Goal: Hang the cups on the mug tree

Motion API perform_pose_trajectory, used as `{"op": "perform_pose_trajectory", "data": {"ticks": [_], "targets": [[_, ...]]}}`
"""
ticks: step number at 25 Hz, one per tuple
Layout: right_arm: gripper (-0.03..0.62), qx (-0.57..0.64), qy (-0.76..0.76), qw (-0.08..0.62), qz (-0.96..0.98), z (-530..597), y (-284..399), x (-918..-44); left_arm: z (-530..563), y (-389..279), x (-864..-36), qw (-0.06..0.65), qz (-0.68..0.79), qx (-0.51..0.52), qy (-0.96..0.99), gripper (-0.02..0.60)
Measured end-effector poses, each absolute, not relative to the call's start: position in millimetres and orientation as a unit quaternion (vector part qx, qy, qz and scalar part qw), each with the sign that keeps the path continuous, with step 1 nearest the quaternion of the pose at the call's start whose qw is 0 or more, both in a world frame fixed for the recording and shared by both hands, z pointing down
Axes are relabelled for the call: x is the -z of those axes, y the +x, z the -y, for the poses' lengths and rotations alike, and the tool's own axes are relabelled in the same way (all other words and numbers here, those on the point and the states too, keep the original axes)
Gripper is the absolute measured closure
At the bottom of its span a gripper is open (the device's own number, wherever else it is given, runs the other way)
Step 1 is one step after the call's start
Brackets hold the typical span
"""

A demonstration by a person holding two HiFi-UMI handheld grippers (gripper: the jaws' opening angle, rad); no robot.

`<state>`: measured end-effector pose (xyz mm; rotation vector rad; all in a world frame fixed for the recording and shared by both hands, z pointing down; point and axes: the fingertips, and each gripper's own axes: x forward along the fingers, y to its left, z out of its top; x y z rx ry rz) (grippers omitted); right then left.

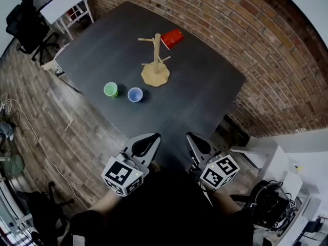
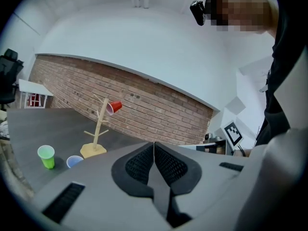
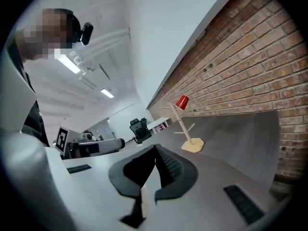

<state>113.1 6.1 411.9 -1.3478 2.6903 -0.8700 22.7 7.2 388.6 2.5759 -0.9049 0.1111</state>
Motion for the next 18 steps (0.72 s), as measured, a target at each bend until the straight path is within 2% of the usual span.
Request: {"op": "perform_pose_trajectory", "data": {"ticks": [5,18], "targets": [[0.563,0.232,-0.441,-0.023,-0.867,-2,97,-409,-2,31,-386,0.204,0.320,-0.042,0.924,0.557],[0.563,0.175,-0.431,-0.018,-0.885,-6,86,-393,-2,27,-390,0.205,0.316,-0.026,0.926,0.557]]}}
